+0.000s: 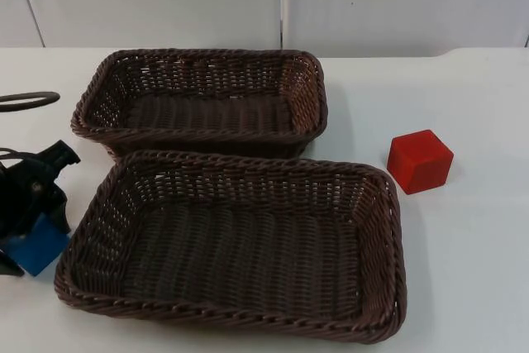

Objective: Pick up one cube with the left hand and place it into the upper basket. Pick up one cube with the right hand and place it into the lower basket.

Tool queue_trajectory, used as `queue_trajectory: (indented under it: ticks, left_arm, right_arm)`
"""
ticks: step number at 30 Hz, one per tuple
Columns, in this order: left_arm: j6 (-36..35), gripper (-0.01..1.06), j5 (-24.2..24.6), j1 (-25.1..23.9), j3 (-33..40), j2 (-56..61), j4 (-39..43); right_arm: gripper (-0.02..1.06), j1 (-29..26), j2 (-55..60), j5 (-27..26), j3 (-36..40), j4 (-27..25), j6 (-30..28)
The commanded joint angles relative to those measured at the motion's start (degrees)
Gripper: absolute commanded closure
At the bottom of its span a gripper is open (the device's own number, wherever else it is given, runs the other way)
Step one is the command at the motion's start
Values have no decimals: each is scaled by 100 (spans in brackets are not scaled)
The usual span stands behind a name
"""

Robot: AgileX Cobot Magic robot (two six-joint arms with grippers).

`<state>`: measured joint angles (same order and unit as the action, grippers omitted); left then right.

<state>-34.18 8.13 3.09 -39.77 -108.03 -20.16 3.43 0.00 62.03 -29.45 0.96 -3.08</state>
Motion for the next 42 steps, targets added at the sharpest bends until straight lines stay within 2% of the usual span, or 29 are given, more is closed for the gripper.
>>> queue_trajectory:
  ticks: [1,2,14,17,23,26,30,42]
  left_arm:
    - [-42,97,180,13,10,71,2]
    - [-42,106,204,13,10,126,89]
    - [168,105,603,102,10,1210,233]
    - [557,105,664,285,10,1741,256]
    - [1715,105,353,608,10,2541,286]
    - [2068,105,326,615,10,2667,315]
    - [2949,105,330,615,10,2695,326]
    - [3284,105,355,615,10,2695,299]
  right_arm:
    - [-1,1,0,-33,-12,13,-17]
    - [-1,1,0,-33,-12,13,-17]
    - [-1,1,0,-33,-12,13,-17]
    - [-1,1,0,-33,-12,13,-17]
    - [-1,1,0,-33,-12,13,-17]
    - [-1,1,0,-33,-12,13,-17]
    - [-1,1,0,-33,-12,13,-17]
    - [-1,1,0,-33,-12,13,-17]
